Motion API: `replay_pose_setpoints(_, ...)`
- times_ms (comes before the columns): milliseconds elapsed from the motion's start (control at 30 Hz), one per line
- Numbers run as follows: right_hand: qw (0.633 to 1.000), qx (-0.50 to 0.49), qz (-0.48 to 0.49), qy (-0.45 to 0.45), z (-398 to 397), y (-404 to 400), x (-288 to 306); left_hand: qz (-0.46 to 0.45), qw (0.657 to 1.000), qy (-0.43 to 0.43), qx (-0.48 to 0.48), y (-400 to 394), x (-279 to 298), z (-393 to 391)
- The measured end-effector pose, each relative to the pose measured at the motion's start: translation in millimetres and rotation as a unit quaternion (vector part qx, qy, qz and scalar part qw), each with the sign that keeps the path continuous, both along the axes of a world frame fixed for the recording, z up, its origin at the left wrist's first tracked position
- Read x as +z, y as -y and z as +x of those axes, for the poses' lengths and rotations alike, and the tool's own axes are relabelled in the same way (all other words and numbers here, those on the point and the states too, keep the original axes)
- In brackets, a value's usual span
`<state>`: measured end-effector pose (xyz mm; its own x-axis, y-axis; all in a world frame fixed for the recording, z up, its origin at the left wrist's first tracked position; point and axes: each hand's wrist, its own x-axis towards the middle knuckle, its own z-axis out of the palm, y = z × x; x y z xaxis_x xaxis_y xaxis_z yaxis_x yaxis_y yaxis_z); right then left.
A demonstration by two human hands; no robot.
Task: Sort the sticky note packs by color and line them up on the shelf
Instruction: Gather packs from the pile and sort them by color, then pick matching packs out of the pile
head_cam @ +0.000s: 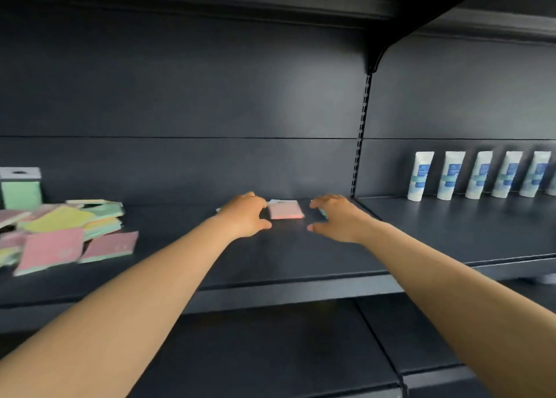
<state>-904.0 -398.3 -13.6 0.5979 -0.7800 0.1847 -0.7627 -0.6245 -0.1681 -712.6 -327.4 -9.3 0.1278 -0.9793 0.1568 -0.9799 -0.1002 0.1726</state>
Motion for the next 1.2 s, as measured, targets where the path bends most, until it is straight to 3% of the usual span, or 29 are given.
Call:
replay_pose_setpoints(400, 0.994, 0.109, -0.014, 0.005, 145.2, -141.7, 32.1, -0.016, 0.994, -0.008, 0.104, -175.7, 11.4, 125.1)
replay_pose_setpoints(833, 0.99, 0.132, -0.001, 0.05, 357.1, -263.0, 34.4, -0.013, 0.993, 0.025, 0.115, -321.3, 24.3, 336.2)
replay_pose_setpoints(1200, 0.988, 0.146, 0.014, 0.038, 514.0, -306.6, 27.1, -0.019, 0.975, -0.047, 0.218, -390.5, 6.2, 518.1)
